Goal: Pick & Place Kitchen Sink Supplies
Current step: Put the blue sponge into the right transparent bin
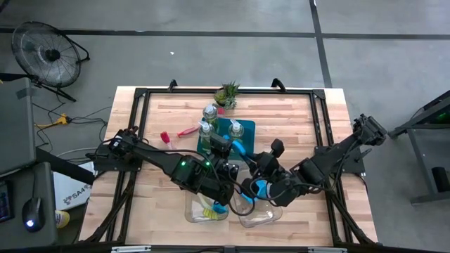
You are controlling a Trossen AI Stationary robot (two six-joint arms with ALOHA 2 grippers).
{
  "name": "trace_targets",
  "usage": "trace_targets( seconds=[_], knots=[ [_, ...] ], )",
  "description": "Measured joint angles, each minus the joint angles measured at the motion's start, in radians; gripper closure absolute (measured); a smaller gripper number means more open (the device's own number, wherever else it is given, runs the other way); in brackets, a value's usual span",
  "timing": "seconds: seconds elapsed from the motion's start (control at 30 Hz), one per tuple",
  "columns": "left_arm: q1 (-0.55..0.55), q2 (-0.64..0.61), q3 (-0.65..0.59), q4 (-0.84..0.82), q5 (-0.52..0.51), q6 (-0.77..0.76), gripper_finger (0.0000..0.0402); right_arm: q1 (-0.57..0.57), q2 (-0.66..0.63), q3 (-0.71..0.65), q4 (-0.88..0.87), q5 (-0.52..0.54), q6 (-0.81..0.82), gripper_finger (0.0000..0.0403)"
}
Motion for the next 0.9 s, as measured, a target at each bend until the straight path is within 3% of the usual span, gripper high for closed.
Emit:
trace_targets(
  seconds=[0.37, 0.73, 0.9],
  knots=[
    [-0.001, 0.000, 0.000, 0.000, -0.013, 0.002, 0.0322, -0.003, 0.000, 0.000, 0.012, -0.018, -0.020, 0.0397],
    [-0.002, 0.000, 0.000, -0.002, -0.009, 0.028, 0.0174, -0.006, 0.000, 0.000, 0.011, -0.020, -0.020, 0.0400],
    [-0.013, -0.008, -0.001, -0.008, -0.025, 0.027, 0.0140, -0.018, 0.000, 0.000, 0.011, -0.025, -0.020, 0.0401]
  ],
)
